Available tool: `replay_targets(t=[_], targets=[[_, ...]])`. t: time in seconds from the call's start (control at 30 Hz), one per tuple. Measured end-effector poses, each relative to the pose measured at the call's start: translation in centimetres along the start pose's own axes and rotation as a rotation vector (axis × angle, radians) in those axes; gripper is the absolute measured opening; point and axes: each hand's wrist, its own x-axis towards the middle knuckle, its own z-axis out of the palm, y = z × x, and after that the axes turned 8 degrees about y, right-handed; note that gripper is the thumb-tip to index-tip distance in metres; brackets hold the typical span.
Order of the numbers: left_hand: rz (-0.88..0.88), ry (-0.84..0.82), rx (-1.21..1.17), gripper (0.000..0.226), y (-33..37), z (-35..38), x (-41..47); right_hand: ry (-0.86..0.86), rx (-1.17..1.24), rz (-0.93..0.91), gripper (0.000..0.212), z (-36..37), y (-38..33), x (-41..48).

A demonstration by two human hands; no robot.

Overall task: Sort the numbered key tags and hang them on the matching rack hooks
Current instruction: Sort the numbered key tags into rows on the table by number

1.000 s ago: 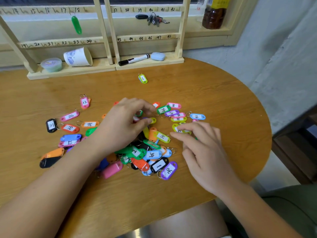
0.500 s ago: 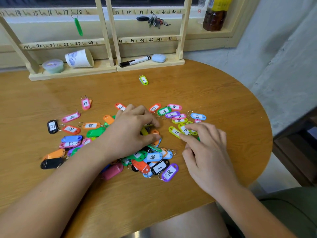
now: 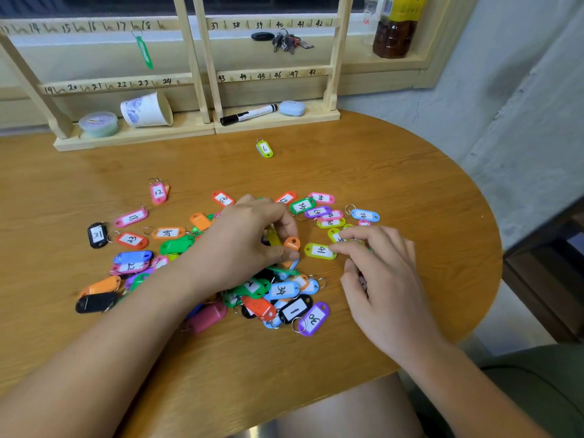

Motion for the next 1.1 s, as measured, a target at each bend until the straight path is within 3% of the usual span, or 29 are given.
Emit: replay_targets(t=[0.17,0.33,0.43,0.53,0.77,1.0,1.1], targets=[[-0.028,0.102,-0.165,0.017,0.9,0.4,0.2,0.018,0.029,0.011,0.031,0.0,0.2,0.0],[0.098,0.161,-0.084,0.015,1.3,1.1,0.4,-0.010,0.013,0.000,0.032,0.1,0.3,-0.1],[0.083,0.069,-0.072,0.031,1.0,1.1,0.1,-0.030,-0.001,-0.011,0.033,0.2,0.3,-0.1],[0.073,0.100,-0.049,0.045,0.3,0.4,-0.1,-0.049,-0.014,-0.009,0.036,0.3,0.4,-0.1],[0.039,0.084,0.091,0.029,-1.0,0.3,-0.2,-0.151,-0.038,-0.090,0.044,0.2,0.2,0.1],[0.068,0.123,0.202,0.023,-1.0,1.2,0.0,-0.060,-0.140,0.013,0.037,0.6,0.3,-0.1],[0.109,0.144,0.277,0.020,-0.9,1.3,0.2,-0.095,-0.109,-0.013,0.042,0.4,0.1,0.0]])
